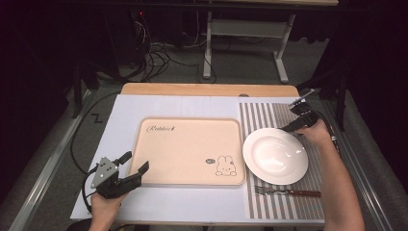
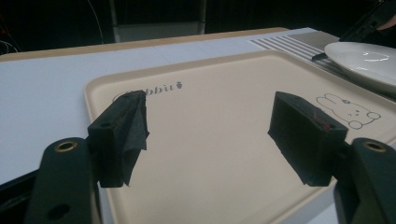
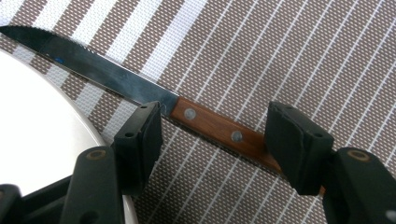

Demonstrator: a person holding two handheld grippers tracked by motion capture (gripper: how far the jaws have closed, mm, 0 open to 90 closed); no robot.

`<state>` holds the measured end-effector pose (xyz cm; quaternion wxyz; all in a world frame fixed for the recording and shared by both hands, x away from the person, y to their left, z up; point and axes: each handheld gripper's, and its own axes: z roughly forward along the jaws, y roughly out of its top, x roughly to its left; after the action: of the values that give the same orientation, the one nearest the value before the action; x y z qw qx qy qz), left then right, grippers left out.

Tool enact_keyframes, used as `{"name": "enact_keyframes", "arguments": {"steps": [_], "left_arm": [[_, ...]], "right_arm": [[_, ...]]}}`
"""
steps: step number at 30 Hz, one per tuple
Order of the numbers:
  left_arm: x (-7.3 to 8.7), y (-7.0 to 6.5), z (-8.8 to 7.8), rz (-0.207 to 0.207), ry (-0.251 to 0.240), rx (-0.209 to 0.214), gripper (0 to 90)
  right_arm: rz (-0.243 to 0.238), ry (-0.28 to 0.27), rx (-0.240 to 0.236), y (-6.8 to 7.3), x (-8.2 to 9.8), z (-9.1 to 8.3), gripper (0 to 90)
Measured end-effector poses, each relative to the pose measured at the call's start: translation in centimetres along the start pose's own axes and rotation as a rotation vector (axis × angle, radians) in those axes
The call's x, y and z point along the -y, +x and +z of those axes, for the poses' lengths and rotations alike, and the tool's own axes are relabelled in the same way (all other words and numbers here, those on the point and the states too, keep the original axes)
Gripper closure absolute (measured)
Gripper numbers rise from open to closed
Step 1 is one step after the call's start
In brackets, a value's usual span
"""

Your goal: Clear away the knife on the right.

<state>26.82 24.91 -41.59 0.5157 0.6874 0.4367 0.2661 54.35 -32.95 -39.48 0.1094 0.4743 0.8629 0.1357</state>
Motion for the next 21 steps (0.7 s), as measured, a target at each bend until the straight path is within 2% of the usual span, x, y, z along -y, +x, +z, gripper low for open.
{"name": "enact_keyframes", "arguments": {"steps": [12,14,21], "left_arm": [[0.01,0.01,0.03,-0.003,0.0,-0.003,28.4],[0.02,0.0,0.04,-0.002,0.001,-0.005,28.4],[0.02,-0.02,0.05,-0.006,0.004,-0.007,28.2]], "right_arm": [[-0.024,0.011,0.023,0.09,-0.05,0.49,37.8],[-0.02,0.029,0.019,0.11,-0.03,0.78,38.1],[0.038,0.021,-0.006,0.01,0.31,0.75,43.3]]}}
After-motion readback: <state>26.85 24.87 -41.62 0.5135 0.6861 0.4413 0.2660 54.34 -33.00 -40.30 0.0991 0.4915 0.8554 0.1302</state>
